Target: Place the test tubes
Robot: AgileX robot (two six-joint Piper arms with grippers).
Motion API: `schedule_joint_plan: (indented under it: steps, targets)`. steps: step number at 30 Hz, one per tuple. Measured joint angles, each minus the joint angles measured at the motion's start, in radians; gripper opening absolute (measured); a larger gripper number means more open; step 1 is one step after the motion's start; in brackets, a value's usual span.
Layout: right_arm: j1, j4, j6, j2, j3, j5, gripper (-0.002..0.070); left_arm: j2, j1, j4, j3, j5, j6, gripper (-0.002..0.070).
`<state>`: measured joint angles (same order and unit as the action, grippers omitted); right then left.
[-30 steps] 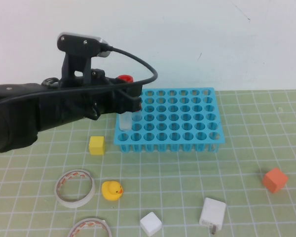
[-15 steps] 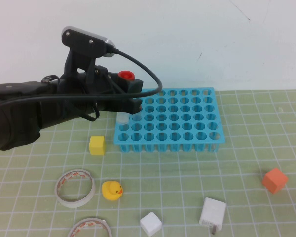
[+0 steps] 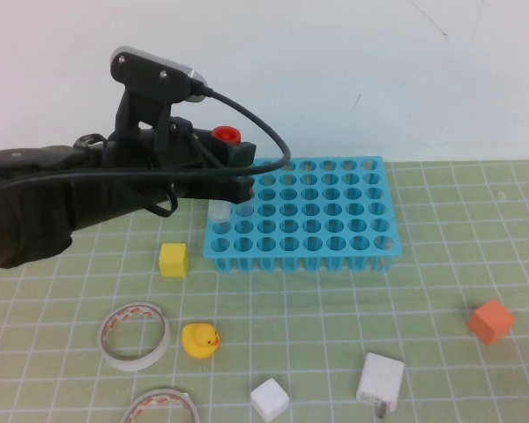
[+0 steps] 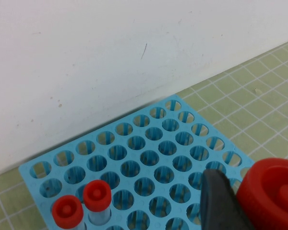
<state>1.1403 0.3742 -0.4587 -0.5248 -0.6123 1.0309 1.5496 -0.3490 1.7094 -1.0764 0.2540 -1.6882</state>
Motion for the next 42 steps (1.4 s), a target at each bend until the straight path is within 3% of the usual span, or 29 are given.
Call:
schedule_joint_plan:
  steps: [14,17,24,30,42]
  targets:
    - [0.0,0.0,0.0,0.0,0.0,0.0,-0.0001,0.0,0.0,0.002,0.0,-0.008,0.0,0.0249]
    - [0.0,0.0,0.0,0.0,0.0,0.0,-0.0001,0.0,0.0,-0.05,0.0,0.012,0.073,0.0249]
    - [0.0,0.0,0.0,0.0,0.0,0.0,-0.0001,0.015,-0.001,-0.491,-0.026,0.297,0.499,0.0249]
    - [0.0,0.0,0.0,0.0,0.0,0.002,-0.0001,0.074,-0.001,-0.98,-0.106,0.524,0.912,0.0249]
    - [0.0,0.0,0.0,0.0,0.0,0.002,-0.0001,0.121,-0.001,-1.704,-0.249,0.443,1.558,0.0249]
